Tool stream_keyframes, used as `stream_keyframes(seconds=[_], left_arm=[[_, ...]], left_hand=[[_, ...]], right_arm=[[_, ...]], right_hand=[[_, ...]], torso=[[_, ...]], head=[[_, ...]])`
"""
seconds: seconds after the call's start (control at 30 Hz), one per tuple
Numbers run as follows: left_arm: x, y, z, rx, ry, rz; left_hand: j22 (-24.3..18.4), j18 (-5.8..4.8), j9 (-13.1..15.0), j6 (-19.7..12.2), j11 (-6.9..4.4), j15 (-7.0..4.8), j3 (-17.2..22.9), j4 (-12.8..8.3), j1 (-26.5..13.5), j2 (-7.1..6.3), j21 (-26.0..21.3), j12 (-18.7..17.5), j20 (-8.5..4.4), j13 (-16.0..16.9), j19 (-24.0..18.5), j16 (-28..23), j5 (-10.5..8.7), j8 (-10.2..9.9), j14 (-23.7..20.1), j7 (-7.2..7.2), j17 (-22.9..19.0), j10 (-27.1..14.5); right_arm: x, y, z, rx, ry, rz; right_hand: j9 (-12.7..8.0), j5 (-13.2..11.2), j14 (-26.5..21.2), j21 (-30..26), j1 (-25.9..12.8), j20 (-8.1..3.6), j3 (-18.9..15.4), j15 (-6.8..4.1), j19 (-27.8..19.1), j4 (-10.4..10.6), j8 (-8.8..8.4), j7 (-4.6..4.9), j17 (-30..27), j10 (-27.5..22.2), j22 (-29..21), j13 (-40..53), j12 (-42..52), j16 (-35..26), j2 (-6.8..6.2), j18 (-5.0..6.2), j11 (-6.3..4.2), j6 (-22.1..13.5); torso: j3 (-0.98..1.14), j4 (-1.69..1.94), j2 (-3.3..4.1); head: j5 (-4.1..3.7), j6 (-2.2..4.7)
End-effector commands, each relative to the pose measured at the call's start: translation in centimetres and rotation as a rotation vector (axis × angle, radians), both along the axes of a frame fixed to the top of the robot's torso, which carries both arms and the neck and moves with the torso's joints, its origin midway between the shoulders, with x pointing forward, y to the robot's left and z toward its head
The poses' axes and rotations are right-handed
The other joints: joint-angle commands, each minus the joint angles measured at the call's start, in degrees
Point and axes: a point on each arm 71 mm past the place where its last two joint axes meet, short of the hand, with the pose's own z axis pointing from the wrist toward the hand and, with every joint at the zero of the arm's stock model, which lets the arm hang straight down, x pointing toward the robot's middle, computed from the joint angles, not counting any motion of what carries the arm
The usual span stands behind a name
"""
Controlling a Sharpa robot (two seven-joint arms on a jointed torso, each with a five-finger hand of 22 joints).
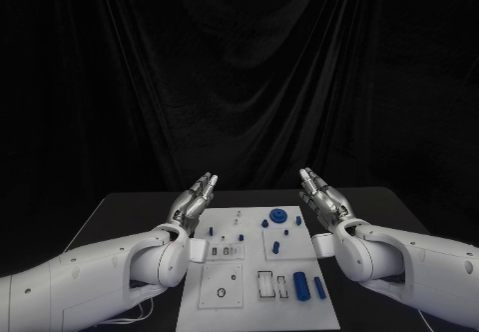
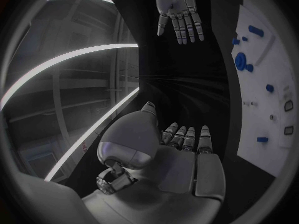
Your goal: Assemble the parts on the task board
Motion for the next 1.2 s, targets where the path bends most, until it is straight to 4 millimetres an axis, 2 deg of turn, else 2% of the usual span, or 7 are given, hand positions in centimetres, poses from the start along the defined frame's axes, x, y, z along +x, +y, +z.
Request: stream_keyframes(seconds=[0.03, 0.37, 0.63, 0.67, 0.83, 0.97, 1.2], left_arm=[[-0.2, -0.8, 0.9, -0.199, -0.027, -0.148], [-0.6, -0.9, 1.4, -0.400, -0.028, -0.307], [-0.8, -0.9, 1.5, -0.453, -0.028, -0.343], [0.5, 0.8, 1.3, -0.352, -0.126, -0.340], [0.5, 0.8, 1.4, -0.353, -0.144, -0.349], [0.3, 1.2, 1.7, -0.330, -0.185, -0.348], [-0.3, 2.8, 2.4, -0.284, -0.264, -0.318]], left_hand=[[-0.05, 1.60, 0.21, 1.24, 1.40, 1.45, -0.35, 0.75, 2.62, 0.41, -0.19, -0.20, 2.26, -0.05, 0.05, -0.21, 0.71, 0.34, -0.12, 0.07, -0.05, 0.07], [-0.05, 0.79, 0.49, 3.70, 4.25, 4.57, 0.29, 0.43, 7.57, 0.27, -0.19, 0.41, 4.54, 0.45, 0.05, -0.21, 7.08, 0.72, -0.12, 1.31, -0.05, 1.64], [-0.05, -1.60, 0.85, 6.18, 6.02, 5.74, 1.66, -0.20, 11.87, 0.01, -0.19, 2.73, 3.18, 1.23, 0.05, 0.09, 12.76, 1.33, 0.01, 2.67, 0.09, 4.03], [-0.05, -1.61, 0.85, 6.21, 6.02, 5.74, 1.69, -0.21, 11.92, 0.02, -0.19, 2.74, 3.17, 1.22, 0.05, 0.10, 12.81, 1.33, 0.01, 2.69, 0.10, 4.02], [-0.05, -0.95, 0.96, 6.98, 6.12, 6.05, 2.28, -0.24, 12.71, 0.02, -0.19, 3.31, 4.26, 1.28, 0.05, 0.23, 13.34, 1.53, 0.06, 3.56, 0.14, 3.99], [1.32, 1.96, 1.28, 9.47, 7.77, 7.63, 1.89, 0.46, 11.99, -0.03, 1.67, 6.78, 8.72, 1.83, 2.19, 2.05, 12.85, 2.26, 1.06, 4.56, 0.76, 5.58], [2.69, 1.96, 1.73, 13.84, 10.61, 10.74, 2.09, 0.16, 13.08, -0.51, 4.41, 12.71, 11.47, 2.46, 6.49, 6.30, 13.38, 3.26, 4.24, 5.54, 1.63, 8.24]], right_arm=[[-0.1, 0.6, 0.2, 0.161, 0.065, 0.161], [-0.1, 0.2, 0.4, 0.286, 0.114, 0.314], [-0.2, 0.1, 0.5, 0.308, 0.122, 0.339], [-0.2, -2.9, 0.9, 0.247, 0.057, 0.383], [-0.6, -3.7, 1.2, 0.254, 0.031, 0.375], [-1.0, -4.3, 1.4, 0.248, 0.012, 0.365], [-1.7, -5.8, 1.8, 0.204, -0.018, 0.329]], right_hand=[[0.21, 0.33, -0.02, -0.20, 1.12, 0.57, -0.40, 0.65, -0.02, 0.10, 0.29, 0.94, -0.05, -0.04, -1.55, -0.09, -0.27, -0.26, 0.16, 0.69, 0.97, 0.18], [0.64, 0.46, -0.02, -0.20, 1.85, 2.13, -0.42, 2.50, -0.02, 0.05, 1.10, 3.20, -0.05, -0.04, -1.55, -0.09, -0.27, -0.26, -0.07, 0.57, 3.35, 1.71], [0.79, 1.13, -0.02, -0.20, 2.55, 3.04, -0.27, 3.32, -0.02, -0.23, 1.39, 3.71, -0.05, -0.04, -1.55, -0.09, -0.27, -0.26, -0.33, 0.60, 4.11, 2.41], [0.81, 1.16, -0.02, -0.20, 2.61, 3.10, -0.26, 3.37, -0.02, -0.25, 1.42, 3.73, -0.05, -0.04, -1.55, -0.09, -0.27, -0.26, -0.36, 0.60, 4.13, 2.48], [1.22, 4.57, 0.25, 1.00, 6.38, 6.11, 0.50, 5.75, 1.50, -1.55, 2.22, 4.09, 0.21, 0.44, -0.70, 0.47, 1.15, 0.22, -1.11, 0.93, 6.52, 4.56], [1.83, 7.67, 2.94, 3.42, 9.91, 8.08, 0.83, 8.07, 5.99, -2.27, 3.26, 4.95, 1.29, 2.05, 0.50, 1.45, 5.93, 3.79, -1.78, 0.86, 9.54, 7.89], [2.89, 9.44, 13.34, 8.98, 15.65, 8.33, 1.31, 9.90, 19.23, -5.44, 4.49, 5.45, 3.10, 5.47, 2.45, 2.82, 18.11, 13.06, -3.32, -1.60, 13.21, 13.11]], torso=[[0.00, 0.01, 0.01], [0.00, 0.01, 0.01], [0.00, 0.01, 0.01], [0.11, -0.21, 0.79], [0.02, -0.07, 1.24], [-0.01, 0.58, 1.82], [-0.23, 1.71, 2.25]], head=[[0.00, 0.00], [0.00, 0.00], [0.00, 0.00], [0.04, -5.01], [0.12, -5.83], [-0.30, -6.67], [-1.11, -8.95]])
